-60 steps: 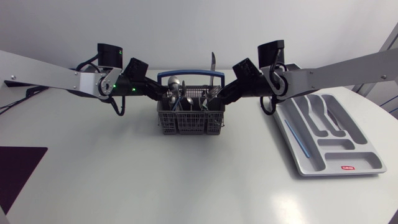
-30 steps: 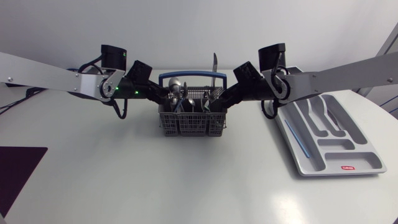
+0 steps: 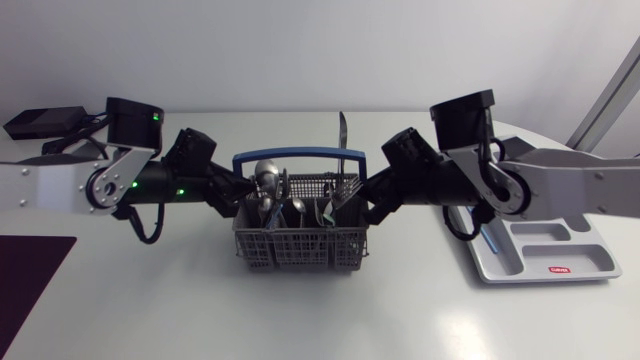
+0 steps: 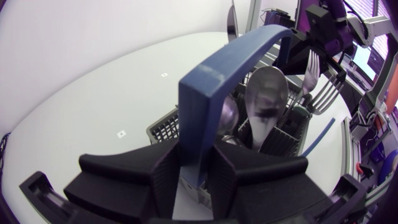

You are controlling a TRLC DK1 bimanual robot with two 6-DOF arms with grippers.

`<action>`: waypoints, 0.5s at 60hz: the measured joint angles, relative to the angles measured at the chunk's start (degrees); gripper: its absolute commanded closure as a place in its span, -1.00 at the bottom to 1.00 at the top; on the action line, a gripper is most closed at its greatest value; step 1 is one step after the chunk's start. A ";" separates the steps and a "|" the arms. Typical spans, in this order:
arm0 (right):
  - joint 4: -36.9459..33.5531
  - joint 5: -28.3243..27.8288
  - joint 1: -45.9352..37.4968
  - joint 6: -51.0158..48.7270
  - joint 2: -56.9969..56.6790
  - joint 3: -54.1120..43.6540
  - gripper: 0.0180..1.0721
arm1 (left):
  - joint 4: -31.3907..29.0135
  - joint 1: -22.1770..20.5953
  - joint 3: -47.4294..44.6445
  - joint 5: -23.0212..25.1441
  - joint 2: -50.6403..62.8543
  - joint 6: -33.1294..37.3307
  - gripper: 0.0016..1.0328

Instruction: Sort the cutlery from the basket into the organizer compartments.

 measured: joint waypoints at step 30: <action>-0.98 9.75 5.05 0.13 -11.02 -8.61 -0.80 | 2.80 -0.63 -9.75 -1.90 -12.13 1.66 -0.88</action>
